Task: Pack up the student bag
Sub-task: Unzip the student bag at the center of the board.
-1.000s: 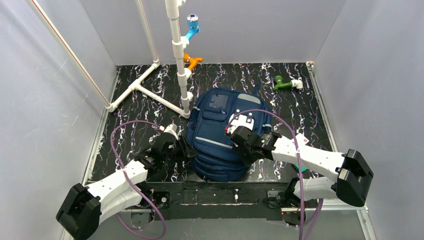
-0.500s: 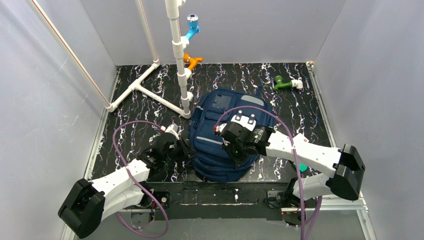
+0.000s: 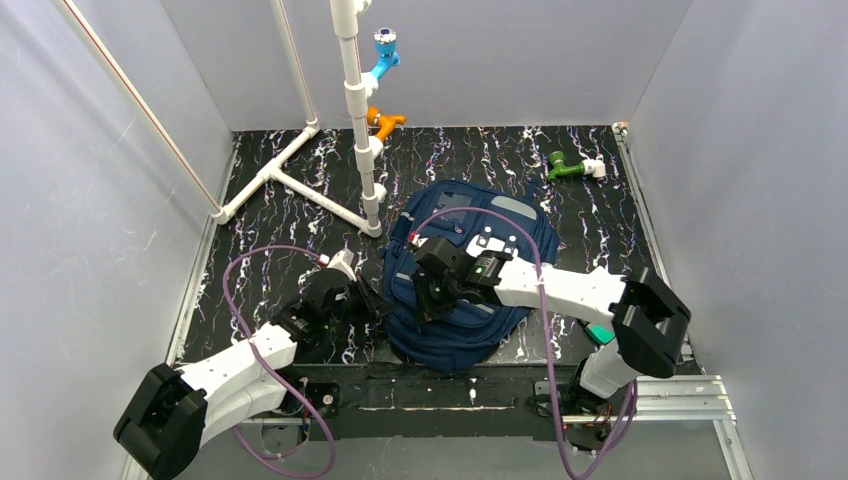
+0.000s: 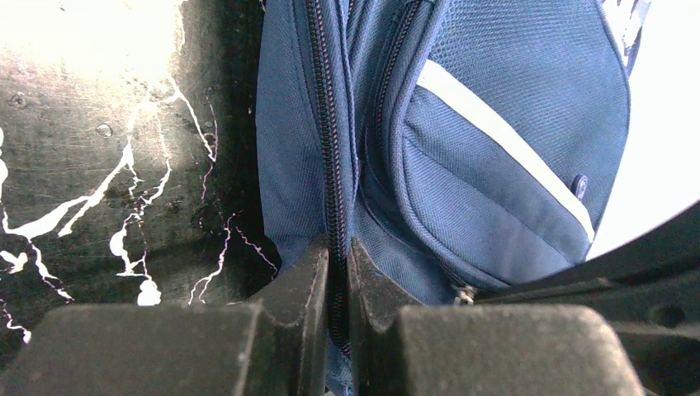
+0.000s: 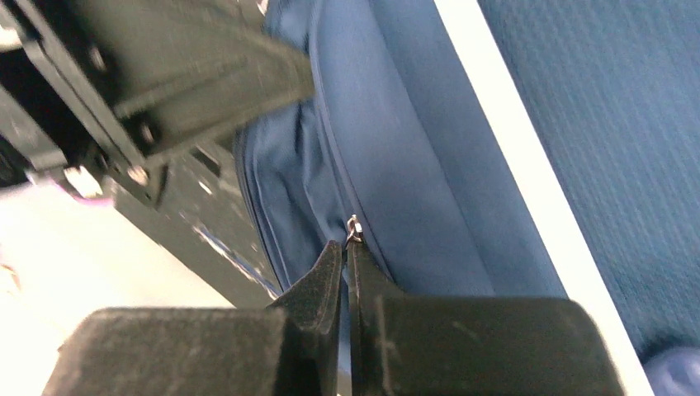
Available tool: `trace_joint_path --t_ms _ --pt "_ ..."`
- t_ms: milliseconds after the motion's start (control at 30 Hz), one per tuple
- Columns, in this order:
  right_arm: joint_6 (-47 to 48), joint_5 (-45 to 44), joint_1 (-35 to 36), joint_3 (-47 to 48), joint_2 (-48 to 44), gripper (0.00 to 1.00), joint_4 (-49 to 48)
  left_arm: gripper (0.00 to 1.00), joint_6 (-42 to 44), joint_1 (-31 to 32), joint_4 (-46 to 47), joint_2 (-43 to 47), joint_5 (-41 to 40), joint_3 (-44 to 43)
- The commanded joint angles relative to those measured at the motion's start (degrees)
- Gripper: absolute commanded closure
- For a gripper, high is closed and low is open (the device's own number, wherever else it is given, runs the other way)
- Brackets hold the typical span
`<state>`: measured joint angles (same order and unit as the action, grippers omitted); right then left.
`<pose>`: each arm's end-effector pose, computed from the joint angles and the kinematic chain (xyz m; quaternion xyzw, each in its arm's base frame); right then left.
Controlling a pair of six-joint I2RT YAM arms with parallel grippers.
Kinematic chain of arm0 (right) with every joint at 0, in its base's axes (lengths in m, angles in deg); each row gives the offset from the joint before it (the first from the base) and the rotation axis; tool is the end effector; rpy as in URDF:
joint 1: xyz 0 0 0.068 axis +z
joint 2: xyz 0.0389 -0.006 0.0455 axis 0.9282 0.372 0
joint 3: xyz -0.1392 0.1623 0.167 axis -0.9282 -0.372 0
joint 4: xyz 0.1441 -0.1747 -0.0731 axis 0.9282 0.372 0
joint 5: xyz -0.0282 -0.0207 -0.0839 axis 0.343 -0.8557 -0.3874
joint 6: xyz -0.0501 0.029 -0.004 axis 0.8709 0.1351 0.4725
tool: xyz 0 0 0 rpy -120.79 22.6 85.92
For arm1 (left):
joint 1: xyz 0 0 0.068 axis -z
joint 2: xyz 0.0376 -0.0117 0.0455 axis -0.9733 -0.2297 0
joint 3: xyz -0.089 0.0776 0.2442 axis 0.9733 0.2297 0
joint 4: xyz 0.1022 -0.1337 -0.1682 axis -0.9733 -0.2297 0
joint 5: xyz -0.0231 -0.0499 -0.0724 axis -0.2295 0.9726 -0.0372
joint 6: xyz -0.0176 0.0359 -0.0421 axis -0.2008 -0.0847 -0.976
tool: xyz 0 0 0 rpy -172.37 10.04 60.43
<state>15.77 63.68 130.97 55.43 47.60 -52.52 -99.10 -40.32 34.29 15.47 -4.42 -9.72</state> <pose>0.1347 0.2692 0.2411 -0.2304 0.9176 0.2688 0.1806 0.1368 -0.1081 0.1817 -0.1093 0.8506 -0.4096 0.3111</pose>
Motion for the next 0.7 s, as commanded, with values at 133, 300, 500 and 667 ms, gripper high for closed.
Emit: trace_joint_path --t_ms 133,300,500,667 --pt "-18.0 2.1 -1.9 4.3 6.7 0.99 -23.0 1.00 -4.3 0.7 8.3 4.2 6.2 1.7" --pt "-24.2 -0.5 -2.6 4.3 8.9 0.99 -30.5 1.00 -4.7 0.8 8.3 5.8 6.1 2.6" --pt "-29.2 -6.9 -3.1 5.3 9.0 0.99 -35.7 1.00 -4.8 0.8 8.4 5.0 6.6 2.7" --pt "-32.4 -9.3 -3.1 8.5 12.0 0.99 -37.6 1.00 -4.5 0.7 8.6 4.7 7.1 2.4"
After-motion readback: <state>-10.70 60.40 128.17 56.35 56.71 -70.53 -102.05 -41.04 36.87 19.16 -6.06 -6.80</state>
